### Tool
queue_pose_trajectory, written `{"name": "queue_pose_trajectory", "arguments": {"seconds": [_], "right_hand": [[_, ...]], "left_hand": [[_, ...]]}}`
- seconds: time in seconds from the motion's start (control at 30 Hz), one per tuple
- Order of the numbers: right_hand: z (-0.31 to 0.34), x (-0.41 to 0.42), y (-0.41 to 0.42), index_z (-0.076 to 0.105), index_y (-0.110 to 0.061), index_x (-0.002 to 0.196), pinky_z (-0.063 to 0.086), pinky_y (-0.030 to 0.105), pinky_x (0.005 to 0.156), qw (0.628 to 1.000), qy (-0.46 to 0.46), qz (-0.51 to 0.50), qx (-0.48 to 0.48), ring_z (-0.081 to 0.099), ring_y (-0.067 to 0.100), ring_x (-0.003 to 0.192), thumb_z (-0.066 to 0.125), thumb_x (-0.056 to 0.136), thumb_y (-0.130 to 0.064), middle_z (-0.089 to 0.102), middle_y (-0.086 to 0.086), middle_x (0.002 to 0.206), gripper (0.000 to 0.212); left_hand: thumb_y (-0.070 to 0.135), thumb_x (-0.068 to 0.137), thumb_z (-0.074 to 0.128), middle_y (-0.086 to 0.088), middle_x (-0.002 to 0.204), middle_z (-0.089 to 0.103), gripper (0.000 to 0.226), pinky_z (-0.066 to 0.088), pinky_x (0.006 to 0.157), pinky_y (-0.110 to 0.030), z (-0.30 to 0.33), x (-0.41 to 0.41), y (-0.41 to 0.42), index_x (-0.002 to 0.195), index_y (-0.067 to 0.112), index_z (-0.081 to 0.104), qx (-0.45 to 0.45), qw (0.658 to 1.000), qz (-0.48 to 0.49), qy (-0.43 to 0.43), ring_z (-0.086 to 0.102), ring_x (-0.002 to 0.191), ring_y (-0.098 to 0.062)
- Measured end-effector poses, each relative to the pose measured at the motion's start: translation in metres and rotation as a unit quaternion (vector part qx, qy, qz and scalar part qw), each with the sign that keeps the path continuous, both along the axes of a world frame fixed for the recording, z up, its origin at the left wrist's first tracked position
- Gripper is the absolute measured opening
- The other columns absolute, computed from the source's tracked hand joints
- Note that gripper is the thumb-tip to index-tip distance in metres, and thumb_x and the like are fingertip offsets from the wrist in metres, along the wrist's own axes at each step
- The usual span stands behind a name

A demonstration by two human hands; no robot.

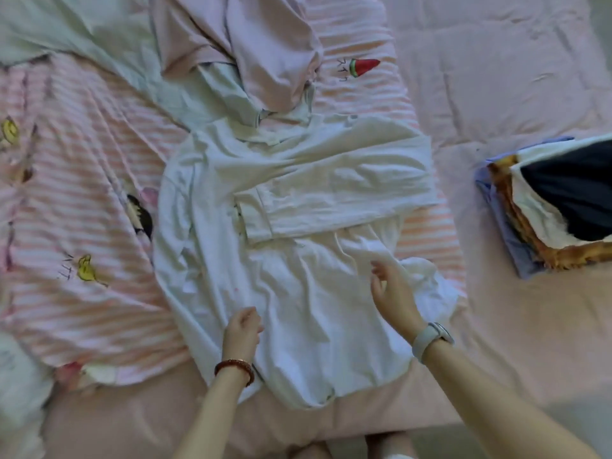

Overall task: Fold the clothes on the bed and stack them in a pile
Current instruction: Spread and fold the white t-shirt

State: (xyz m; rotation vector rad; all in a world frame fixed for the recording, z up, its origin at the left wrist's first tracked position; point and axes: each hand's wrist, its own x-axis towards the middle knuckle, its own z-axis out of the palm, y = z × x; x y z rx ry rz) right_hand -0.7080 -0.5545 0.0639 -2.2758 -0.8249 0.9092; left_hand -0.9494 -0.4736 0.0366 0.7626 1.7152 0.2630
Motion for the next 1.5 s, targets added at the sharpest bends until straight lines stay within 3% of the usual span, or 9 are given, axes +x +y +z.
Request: {"name": "queue_pose_trajectory", "arguments": {"seconds": [0.17,0.23,0.37,0.53,0.67,0.93,1.03,1.27,1.5], "right_hand": [[-0.017,0.043,-0.080,0.042,0.005,0.132,0.030,0.038,0.104,0.987,-0.086,-0.067,-0.114,0.040,0.035,0.126,0.051,0.087,0.000,0.046,0.023,0.133,0.045],[-0.018,0.060,-0.087,0.043,0.002,0.128,0.037,0.043,0.096,0.984,-0.106,-0.051,-0.132,0.045,0.039,0.119,0.052,0.086,-0.005,0.050,0.022,0.126,0.043],[-0.027,0.089,-0.079,0.041,-0.004,0.124,0.039,0.046,0.092,0.983,-0.120,-0.003,-0.141,0.046,0.039,0.115,0.058,0.085,-0.015,0.051,0.019,0.123,0.044],[-0.039,0.106,-0.077,0.052,-0.010,0.090,0.040,0.032,0.062,0.985,-0.012,0.062,-0.158,0.049,0.023,0.077,0.058,0.088,-0.025,0.053,0.000,0.077,0.015],[-0.036,0.095,-0.103,0.042,-0.014,0.063,0.031,0.016,0.048,0.989,-0.035,0.084,-0.114,0.038,0.011,0.056,0.055,0.087,-0.018,0.043,-0.002,0.060,0.028],[0.007,0.077,-0.160,0.055,-0.019,0.081,0.035,0.005,0.055,1.000,0.006,0.013,0.024,0.049,0.000,0.066,0.049,0.072,-0.052,0.052,-0.010,0.074,0.034],[0.014,0.076,-0.174,0.058,-0.021,0.084,0.037,0.006,0.055,0.999,0.030,0.027,0.007,0.051,-0.004,0.066,0.058,0.069,-0.039,0.056,-0.015,0.077,0.023],[-0.003,0.070,-0.237,0.057,0.008,0.088,0.032,0.036,0.063,0.993,0.004,0.014,-0.113,0.052,0.028,0.075,0.048,0.093,-0.018,0.057,0.019,0.079,0.028],[0.001,0.036,-0.240,0.053,0.000,0.092,0.025,0.032,0.062,0.989,-0.085,-0.103,-0.065,0.048,0.030,0.075,0.044,0.096,-0.016,0.051,0.012,0.079,0.019]], "left_hand": [[0.015,0.086,0.060,-0.019,0.088,0.060,0.016,0.048,0.071,-0.034,-0.016,-0.004,-0.078,0.089,0.000,0.058,-0.077,0.991,0.013,0.108,0.055,0.086,-0.031],[0.012,0.082,0.064,-0.020,0.110,0.060,0.031,0.048,0.084,-0.035,-0.017,-0.001,-0.088,0.108,-0.002,0.056,-0.048,0.990,0.038,0.129,0.057,0.099,-0.033],[0.006,0.084,0.063,-0.009,0.117,0.060,0.046,0.045,0.086,-0.031,-0.029,-0.003,-0.092,0.127,0.007,0.048,0.036,0.995,0.096,0.014,0.058,0.103,-0.023],[0.019,0.085,0.064,-0.002,0.113,0.063,0.034,0.046,0.093,-0.037,-0.049,-0.017,-0.089,0.118,0.012,0.057,0.028,0.987,0.142,-0.074,0.058,0.107,-0.021],[0.015,0.083,0.067,-0.007,0.105,0.068,0.028,0.048,0.090,-0.036,-0.041,-0.020,-0.116,0.108,0.006,0.062,-0.007,0.994,0.053,-0.091,0.062,0.103,-0.025],[0.009,0.088,0.059,-0.003,0.099,0.067,0.016,0.052,0.075,-0.031,0.034,-0.058,-0.138,0.103,0.015,0.058,0.129,0.990,0.027,-0.060,0.064,0.088,-0.020],[0.016,0.083,0.064,0.000,0.094,0.071,0.017,0.054,0.062,-0.025,0.056,-0.084,-0.139,0.100,0.020,0.061,0.074,0.994,-0.009,-0.079,0.069,0.079,-0.017],[0.024,0.096,0.049,-0.012,0.108,0.063,0.023,0.046,0.093,-0.044,0.045,-0.103,-0.186,0.112,0.008,0.055,0.051,0.997,0.037,0.033,0.060,0.100,-0.029],[0.023,0.094,0.052,0.001,0.086,0.058,0.014,0.042,0.070,-0.028,0.039,-0.103,-0.201,0.101,0.011,0.054,0.146,0.981,0.034,0.122,0.053,0.077,-0.017]]}}
